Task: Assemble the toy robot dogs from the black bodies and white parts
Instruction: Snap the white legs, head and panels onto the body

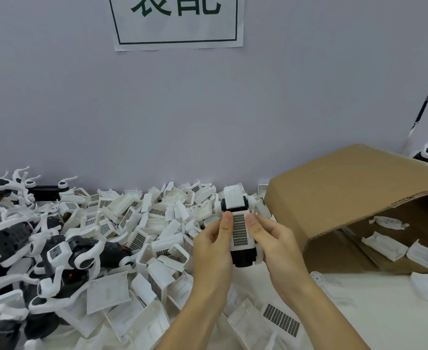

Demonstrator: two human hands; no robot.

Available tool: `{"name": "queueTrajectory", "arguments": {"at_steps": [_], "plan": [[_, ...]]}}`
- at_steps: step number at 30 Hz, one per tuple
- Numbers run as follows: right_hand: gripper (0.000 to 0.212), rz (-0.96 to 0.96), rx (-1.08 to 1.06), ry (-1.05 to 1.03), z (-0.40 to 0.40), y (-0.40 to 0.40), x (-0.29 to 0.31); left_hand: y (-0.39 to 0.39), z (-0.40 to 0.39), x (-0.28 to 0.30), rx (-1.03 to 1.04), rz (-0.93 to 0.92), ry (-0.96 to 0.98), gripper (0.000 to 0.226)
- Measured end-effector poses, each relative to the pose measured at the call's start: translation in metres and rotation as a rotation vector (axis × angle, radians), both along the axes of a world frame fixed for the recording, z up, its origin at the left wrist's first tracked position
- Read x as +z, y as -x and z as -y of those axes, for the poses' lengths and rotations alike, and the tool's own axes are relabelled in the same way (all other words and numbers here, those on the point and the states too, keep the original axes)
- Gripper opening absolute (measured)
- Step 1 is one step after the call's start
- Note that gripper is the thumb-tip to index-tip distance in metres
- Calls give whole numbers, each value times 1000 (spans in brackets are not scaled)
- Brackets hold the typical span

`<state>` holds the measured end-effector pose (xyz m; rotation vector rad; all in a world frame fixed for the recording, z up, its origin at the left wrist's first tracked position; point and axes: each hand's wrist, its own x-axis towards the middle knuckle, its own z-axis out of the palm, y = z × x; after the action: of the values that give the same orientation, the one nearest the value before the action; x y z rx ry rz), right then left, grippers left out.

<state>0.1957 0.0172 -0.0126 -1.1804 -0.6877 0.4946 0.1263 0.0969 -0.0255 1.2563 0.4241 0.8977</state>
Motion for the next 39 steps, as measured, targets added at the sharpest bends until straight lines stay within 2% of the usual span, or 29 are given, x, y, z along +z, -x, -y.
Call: {"name": "queueTrajectory", "arguments": {"at_steps": [3,6,10,17,23,30,35,39], "plan": [[23,49,-24,49,3,-5,-2,1,-1,0,-25,-1,-8,35],[21,70,-80,60,2,-7,-5,0,-1,-1,-44,-21,-68,18],[16,152,-126,85,2,-7,-5,-2,-3,-6,13,-58,-120,25],[23,303,-169,91,-2,-1,-2,0,-9,-5,-9,-26,-126,27],[22,254,37,69,10,-14,1,0,-10,-7,-58,59,-22,22],[23,230,-22,86,10,-20,-3,3,-6,-8,-86,-23,-165,30],[37,276,-55,98,7,-16,-3,3,-5,-5,-33,-32,-173,37],[39,300,-78,78,5,-12,-1,4,-6,-4,-26,-2,-154,36]]}}
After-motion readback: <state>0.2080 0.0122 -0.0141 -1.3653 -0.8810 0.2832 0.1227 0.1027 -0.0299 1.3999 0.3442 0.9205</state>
